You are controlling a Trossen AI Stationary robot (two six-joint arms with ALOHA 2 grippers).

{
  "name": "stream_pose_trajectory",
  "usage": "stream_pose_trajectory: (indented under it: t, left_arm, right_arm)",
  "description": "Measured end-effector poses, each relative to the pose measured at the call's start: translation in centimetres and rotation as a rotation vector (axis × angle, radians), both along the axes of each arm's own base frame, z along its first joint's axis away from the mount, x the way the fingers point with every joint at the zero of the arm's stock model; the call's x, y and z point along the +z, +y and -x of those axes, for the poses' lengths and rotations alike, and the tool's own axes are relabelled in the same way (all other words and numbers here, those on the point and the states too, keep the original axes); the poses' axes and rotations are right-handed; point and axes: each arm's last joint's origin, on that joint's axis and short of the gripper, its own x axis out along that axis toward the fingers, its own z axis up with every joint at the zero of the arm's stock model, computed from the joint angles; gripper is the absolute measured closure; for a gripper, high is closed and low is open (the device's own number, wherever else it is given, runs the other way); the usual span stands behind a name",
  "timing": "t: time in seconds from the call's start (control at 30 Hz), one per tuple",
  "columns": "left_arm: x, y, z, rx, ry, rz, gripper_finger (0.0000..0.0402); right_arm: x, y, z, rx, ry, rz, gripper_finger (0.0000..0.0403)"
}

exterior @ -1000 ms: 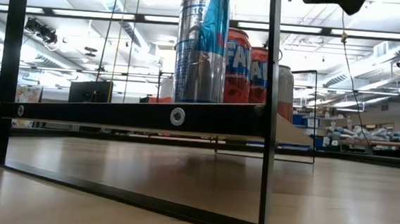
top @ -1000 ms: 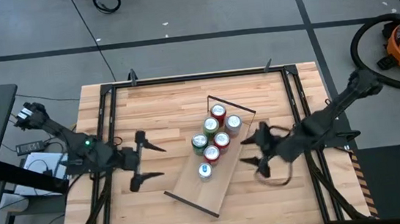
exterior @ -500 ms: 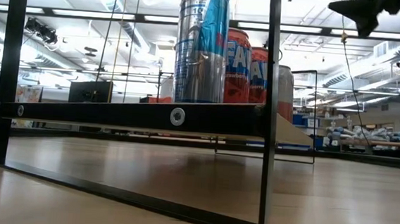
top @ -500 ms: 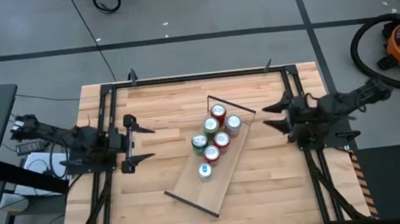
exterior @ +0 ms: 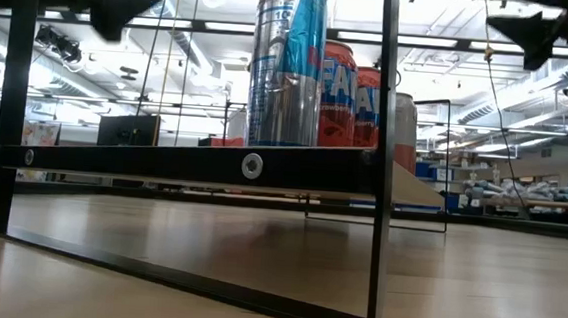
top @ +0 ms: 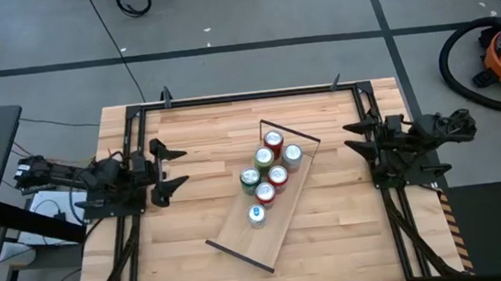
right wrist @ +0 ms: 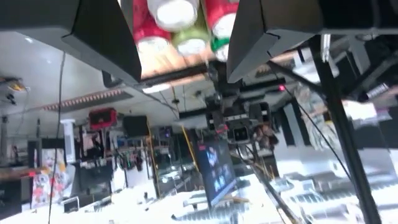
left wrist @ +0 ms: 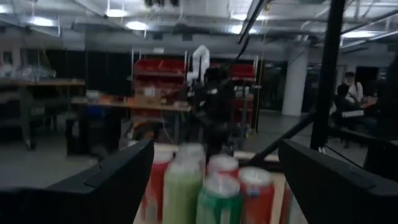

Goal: Place canned beverage on shelf
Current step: Return to Home Position

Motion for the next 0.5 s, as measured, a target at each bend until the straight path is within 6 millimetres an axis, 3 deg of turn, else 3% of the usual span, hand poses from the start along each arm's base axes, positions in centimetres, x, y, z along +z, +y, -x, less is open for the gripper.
stream_pose_trajectory:
  t: [0.33, 0.5]
  left_arm:
    - [-3.9, 0.2, 0.1, -0.008, -0.001, 0.082, 0.0047]
    - [-3.9, 0.0, 0.1, -0.022, 0.006, 0.037, 0.0047]
  right_arm:
    - [-5.6, 0.6, -2.4, -0.023, -0.051, -0.073, 0.0155]
    - [-6.1, 0.3, -2.5, -0.092, -0.086, -0.093, 0.0155]
